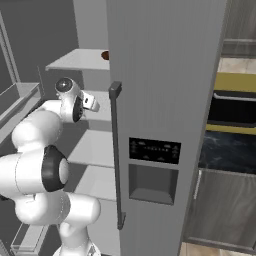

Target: Take the fish out of the fridge, briefly rinse it in the sink, and place it on the tray next to the sink.

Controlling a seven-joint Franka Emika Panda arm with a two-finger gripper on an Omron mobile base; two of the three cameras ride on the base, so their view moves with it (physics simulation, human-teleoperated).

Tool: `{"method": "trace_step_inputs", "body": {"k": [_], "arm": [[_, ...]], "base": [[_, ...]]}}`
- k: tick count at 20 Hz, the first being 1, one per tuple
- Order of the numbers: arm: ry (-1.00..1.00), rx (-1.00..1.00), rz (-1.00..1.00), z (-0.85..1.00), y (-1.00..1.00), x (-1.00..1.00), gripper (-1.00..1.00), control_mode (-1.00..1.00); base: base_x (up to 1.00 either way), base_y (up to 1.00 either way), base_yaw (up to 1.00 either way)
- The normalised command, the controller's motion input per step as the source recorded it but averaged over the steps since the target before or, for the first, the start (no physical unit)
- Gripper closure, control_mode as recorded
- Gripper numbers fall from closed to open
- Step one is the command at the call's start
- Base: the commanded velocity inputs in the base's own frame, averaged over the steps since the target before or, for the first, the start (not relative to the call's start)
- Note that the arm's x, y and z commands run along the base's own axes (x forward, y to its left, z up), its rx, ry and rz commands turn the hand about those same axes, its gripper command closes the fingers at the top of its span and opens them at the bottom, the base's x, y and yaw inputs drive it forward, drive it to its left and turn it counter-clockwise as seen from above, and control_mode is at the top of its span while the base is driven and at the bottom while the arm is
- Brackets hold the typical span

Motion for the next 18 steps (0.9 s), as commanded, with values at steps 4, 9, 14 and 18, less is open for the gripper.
{"method": "trace_step_inputs", "body": {"k": [4, 9, 14, 18], "arm": [[0.01, 0.14, -0.11, 0.98, 0.0, -1.0, 1.0, -1.0], [0.09, 0.15, -0.07, 0.59, 0.0, -1.0, 1.0, -1.0], [0.0, -0.01, -0.14, -0.12, -0.02, -1.0, 1.0, -1.0], [-0.12, -0.02, -0.12, 0.1, -0.63, -1.0, 1.0, -1.0]], "base": [[0.0, 0.0, 0.0], [0.0, 0.0, 0.0], [0.0, 0.0, 0.0], [0.0, 0.0, 0.0]]}}
